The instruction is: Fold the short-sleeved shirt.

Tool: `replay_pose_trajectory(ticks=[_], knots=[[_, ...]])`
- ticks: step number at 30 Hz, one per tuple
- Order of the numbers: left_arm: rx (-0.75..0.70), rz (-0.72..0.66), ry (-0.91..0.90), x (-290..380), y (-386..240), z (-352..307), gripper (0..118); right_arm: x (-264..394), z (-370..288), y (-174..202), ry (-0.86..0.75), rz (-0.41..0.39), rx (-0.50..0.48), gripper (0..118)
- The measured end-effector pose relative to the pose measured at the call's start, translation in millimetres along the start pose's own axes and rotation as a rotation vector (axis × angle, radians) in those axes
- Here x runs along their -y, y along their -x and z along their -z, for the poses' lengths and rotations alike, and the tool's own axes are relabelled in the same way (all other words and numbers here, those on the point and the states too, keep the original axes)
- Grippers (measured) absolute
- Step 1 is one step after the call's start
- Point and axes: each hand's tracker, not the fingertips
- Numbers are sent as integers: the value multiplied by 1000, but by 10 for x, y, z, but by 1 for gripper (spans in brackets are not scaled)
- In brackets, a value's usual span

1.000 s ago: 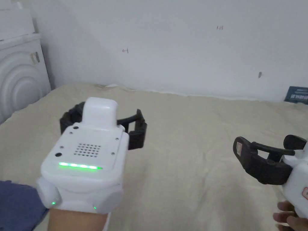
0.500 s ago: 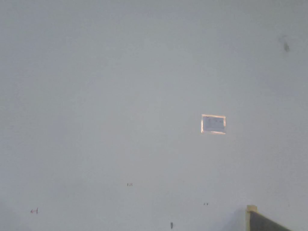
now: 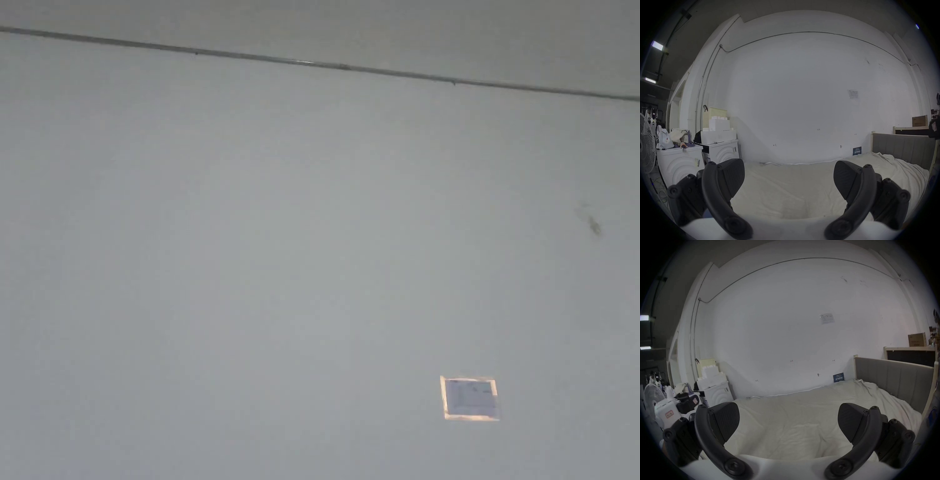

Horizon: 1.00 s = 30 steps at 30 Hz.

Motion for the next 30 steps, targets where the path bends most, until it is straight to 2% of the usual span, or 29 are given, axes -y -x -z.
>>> replay_pose_trajectory(ticks=[2, 3, 5, 7, 12, 16, 21, 27, 29, 30], knots=[[-7, 2, 4, 1, 39, 2, 113, 2, 24, 8, 2, 14, 3, 118], [-16, 1, 3, 6, 50, -7, 113, 8, 51, 30, 11, 12, 37, 118], [-18, -19, 3, 12, 92, -19, 113, 44, 142, 84, 33, -73, 90, 118], [-13, -21, 1, 29, 92, -18, 113, 83, 211, 95, 57, -106, 128, 118], [-27, -28, 4, 55, 135, -23, 113, 120, 294, 82, 63, -86, 124, 118], [-40, -30, 3, 55, 158, -30, 113, 126, 311, 135, 72, -96, 176, 118], [-34, -44, -9, 27, 184, -38, 113, 128, 306, 97, 81, -47, 97, 118], [-38, -46, -1, 36, 161, -31, 113, 154, 327, 215, 56, -96, 160, 118], [-24, -53, -3, 33, 172, -41, 113, 156, 328, 212, 41, -90, 174, 118], [-23, -60, -8, 34, 175, -48, 113, 130, 336, 214, 47, -63, 187, 118]])
